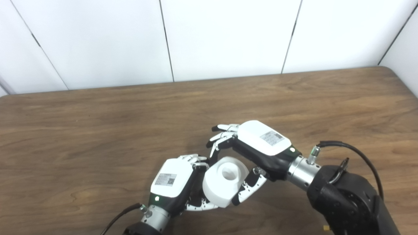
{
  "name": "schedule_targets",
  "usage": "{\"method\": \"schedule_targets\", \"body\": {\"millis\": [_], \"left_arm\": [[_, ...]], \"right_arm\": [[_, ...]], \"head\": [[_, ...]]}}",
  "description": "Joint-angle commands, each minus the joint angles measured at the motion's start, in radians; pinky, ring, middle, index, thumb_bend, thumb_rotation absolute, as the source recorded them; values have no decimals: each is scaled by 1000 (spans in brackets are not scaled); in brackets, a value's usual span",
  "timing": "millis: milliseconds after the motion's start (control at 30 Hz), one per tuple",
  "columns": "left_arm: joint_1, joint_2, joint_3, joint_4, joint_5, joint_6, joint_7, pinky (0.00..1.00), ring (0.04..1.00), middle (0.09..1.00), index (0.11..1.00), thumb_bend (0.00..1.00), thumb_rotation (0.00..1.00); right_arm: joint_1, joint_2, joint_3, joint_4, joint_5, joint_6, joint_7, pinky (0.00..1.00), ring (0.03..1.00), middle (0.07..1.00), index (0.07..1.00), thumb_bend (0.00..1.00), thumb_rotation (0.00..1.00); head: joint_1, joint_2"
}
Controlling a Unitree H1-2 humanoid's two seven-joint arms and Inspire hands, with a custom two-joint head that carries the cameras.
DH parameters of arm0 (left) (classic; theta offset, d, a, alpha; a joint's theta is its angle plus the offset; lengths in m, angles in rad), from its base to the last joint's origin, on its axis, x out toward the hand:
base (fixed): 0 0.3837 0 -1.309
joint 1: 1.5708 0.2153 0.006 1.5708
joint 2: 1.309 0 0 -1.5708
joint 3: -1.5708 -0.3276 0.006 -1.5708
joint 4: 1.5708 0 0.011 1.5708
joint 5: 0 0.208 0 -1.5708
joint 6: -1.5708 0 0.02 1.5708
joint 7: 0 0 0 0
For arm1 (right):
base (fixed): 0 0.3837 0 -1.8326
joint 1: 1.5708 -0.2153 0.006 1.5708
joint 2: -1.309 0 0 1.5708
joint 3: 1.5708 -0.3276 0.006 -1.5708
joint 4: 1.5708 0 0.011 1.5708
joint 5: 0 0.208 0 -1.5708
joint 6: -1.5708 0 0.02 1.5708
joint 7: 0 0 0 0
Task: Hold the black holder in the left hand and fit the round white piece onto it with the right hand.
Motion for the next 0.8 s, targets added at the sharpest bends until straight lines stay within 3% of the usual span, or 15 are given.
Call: {"method": "schedule_targets", "body": {"millis": [0, 767], "left_arm": [[4, 2, -18, 11, 25, 14, -56, 801, 831, 779, 488, 515, 50], [12, -10, -20, -14, 36, 17, -77, 798, 833, 779, 488, 516, 50]], "right_arm": [[-14, 12, -3, -10, -12, -29, -23, 885, 924, 786, 482, 523, 138], [32, 34, 12, 82, -54, -165, -88, 890, 919, 783, 483, 523, 134]], "head": [[0, 1], [4, 7]]}}
